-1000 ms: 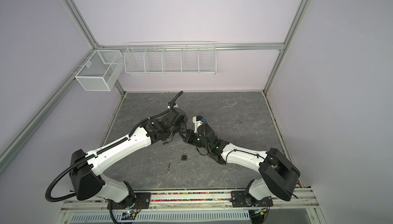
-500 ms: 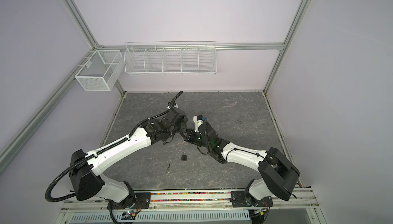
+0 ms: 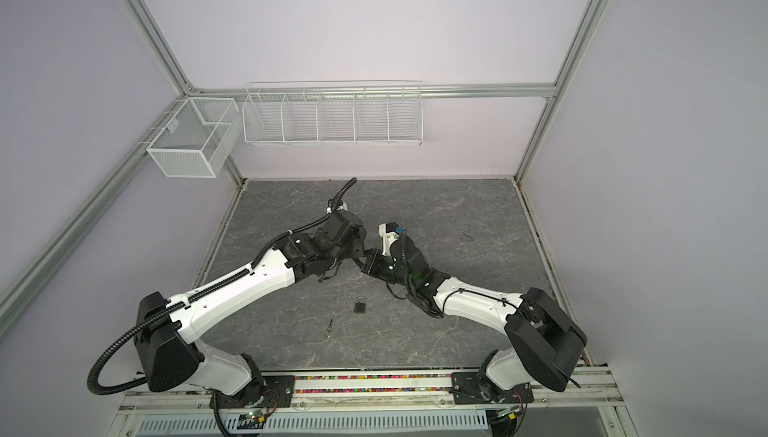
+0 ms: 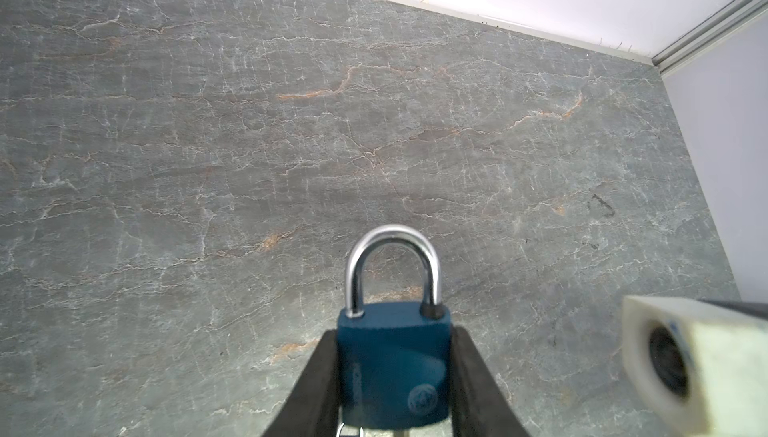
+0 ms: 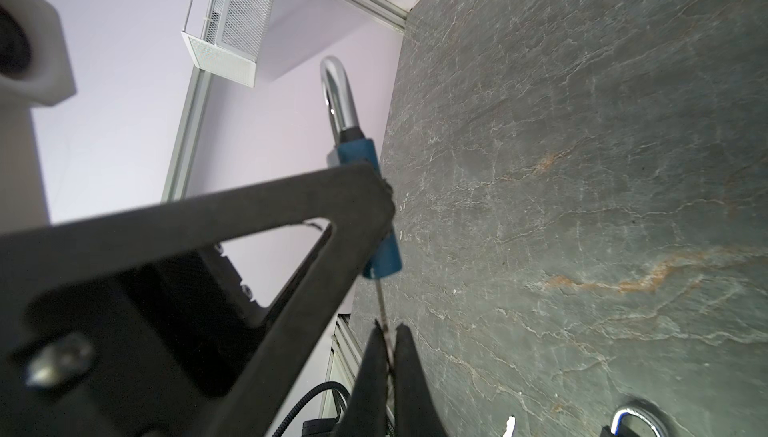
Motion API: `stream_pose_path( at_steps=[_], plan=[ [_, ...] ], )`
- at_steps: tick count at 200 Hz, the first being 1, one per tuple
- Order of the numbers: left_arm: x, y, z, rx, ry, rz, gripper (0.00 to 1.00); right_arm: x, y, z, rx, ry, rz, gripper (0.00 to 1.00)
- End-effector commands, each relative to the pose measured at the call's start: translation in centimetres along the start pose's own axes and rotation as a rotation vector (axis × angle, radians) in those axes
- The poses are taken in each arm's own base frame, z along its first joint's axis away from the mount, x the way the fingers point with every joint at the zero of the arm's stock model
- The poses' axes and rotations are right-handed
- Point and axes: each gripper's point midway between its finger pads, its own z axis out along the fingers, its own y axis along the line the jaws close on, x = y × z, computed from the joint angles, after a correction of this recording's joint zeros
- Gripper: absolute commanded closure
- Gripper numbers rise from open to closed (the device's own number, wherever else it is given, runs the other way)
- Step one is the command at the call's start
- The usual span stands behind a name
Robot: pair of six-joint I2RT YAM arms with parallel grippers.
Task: Unlock with the key
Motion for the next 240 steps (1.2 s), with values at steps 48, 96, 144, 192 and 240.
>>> stream_pose_path(
  at_steps=[48, 96, 144, 192, 240],
  plan=[
    [0.2, 0.1, -1.1, 0.028, 0.007, -0.015, 1.0, -1.3, 1.4, 0.3, -0.051, -0.027, 0.009, 0.94],
    [0.5, 0.8, -1.6, 0.014, 0.004, -0.003, 1.0, -1.6, 2.9, -0.3, -0.096, 0.0, -0.023, 0.94],
    [0.3, 0.9, -1.9, 0.017, -0.006, -0.001, 1.0, -1.9, 3.0, -0.7, -0.093, 0.015, -0.008, 0.94],
    [-0.1, 1.1, -2.8, 0.031, -0.018, -0.03, 1.0, -1.9, 2.2, -1.2, -0.057, 0.006, -0.033, 0.94],
    [0.8, 0.2, -3.1, 0.077, 0.022, -0.073, 1.0, -2.7, 3.6, -1.7, -0.101, -0.039, -0.086, 0.94]
  ],
)
